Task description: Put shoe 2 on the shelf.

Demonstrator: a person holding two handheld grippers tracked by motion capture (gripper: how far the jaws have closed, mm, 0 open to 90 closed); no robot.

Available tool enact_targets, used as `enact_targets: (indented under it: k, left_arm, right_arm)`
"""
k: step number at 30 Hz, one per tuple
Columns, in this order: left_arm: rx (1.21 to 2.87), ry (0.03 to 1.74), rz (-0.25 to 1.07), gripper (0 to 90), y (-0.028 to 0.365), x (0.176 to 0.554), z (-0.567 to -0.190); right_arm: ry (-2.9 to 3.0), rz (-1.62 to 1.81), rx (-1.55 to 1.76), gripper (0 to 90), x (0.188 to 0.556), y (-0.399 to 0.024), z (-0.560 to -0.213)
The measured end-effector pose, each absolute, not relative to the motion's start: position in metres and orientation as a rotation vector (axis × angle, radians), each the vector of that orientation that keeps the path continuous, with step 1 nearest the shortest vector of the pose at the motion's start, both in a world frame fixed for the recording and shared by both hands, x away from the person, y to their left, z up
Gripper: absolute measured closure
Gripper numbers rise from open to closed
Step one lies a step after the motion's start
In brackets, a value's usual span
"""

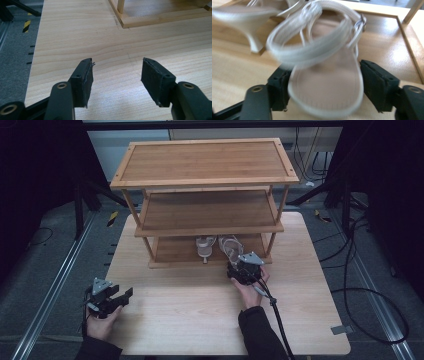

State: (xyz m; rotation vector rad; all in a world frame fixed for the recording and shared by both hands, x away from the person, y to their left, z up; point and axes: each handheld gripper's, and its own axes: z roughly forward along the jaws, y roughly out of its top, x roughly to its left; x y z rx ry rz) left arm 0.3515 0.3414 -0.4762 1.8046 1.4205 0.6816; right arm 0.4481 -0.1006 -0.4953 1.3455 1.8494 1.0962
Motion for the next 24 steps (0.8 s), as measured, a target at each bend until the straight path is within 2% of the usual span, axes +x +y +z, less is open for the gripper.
enact_targets:
  k: [4,9,11,15,20,22,24]
  left_arm:
    - [1.804,1.421,0.68,41.7,0.341,0.351,-0.476]
    - [1.814,1.415,0.679,41.9,0.341,0.351,-0.477]
    - [1.811,1.414,0.68,42.0,0.341,0.35,-0.477]
    - [1.813,1.409,0.684,42.0,0.34,0.349,-0.476]
    - [1.812,1.408,0.683,42.0,0.34,0.349,-0.476]
    - [1.814,1.41,0.682,42.1,0.341,0.35,-0.477]
    - [1.815,1.413,0.678,42.1,0.341,0.35,-0.477]
  right_arm:
    - [1.874,1.149,1.345,40.1,0.444,-0.105,-0.502]
    - [1.91,1.119,1.341,42.4,0.44,-0.106,-0.501]
    - [1.93,1.123,1.327,40.4,0.435,-0.108,-0.503]
    - [1.929,1.112,1.301,55.4,0.428,-0.11,-0.508]
    - [1.937,1.116,1.342,68.4,0.435,-0.11,-0.507]
    - [1.948,1.105,1.341,77.0,0.437,-0.11,-0.508]
    - [1.945,1.116,1.344,78.0,0.438,-0.109,-0.507]
